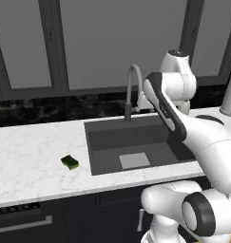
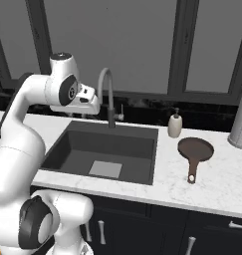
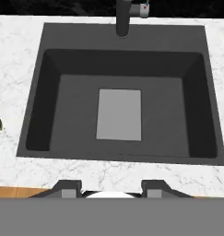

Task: Pick the pan and sponge and place them into the sink. Then turn on the water.

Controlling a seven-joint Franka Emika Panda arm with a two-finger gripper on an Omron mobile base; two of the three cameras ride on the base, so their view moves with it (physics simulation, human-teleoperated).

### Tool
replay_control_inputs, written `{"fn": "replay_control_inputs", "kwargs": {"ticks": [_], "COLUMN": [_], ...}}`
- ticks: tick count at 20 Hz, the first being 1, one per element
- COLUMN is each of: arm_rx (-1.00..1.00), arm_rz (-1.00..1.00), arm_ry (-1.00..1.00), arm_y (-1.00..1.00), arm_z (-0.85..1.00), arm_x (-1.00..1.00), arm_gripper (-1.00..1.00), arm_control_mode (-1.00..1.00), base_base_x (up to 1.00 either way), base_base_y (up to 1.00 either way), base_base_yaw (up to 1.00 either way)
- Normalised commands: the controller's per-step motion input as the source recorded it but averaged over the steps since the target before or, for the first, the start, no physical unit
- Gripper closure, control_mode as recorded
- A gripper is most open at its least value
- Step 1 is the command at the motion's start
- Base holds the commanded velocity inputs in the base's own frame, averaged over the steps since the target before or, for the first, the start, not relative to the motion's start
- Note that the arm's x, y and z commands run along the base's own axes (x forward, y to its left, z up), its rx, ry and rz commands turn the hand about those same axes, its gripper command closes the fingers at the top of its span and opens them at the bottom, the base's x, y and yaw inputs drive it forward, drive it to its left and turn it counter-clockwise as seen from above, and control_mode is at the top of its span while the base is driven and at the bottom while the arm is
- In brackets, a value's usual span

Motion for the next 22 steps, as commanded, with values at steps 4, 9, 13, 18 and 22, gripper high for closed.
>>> {"fn": "replay_control_inputs", "kwargs": {"ticks": [4,9,13,18,22], "arm_rx": [0.00,0.00,0.00,0.00,0.00], "arm_rz": [-0.07,-0.19,-0.18,-0.16,-0.13], "arm_ry": [0.00,0.00,0.00,0.00,0.03], "arm_y": [-0.66,-1.00,-1.00,-1.00,-1.00], "arm_z": [-0.08,-0.49,-0.59,-0.74,-0.41], "arm_x": [0.22,0.08,0.17,0.37,0.46], "arm_gripper": [-1.00,-1.00,-1.00,-1.00,-1.00], "arm_control_mode": [-1.00,-1.00,-1.00,-1.00,-1.00], "base_base_x": [0.00,0.00,0.00,0.00,0.00], "base_base_y": [0.00,0.00,0.00,0.00,0.00], "base_base_yaw": [0.00,0.00,0.00,0.00,0.00]}}
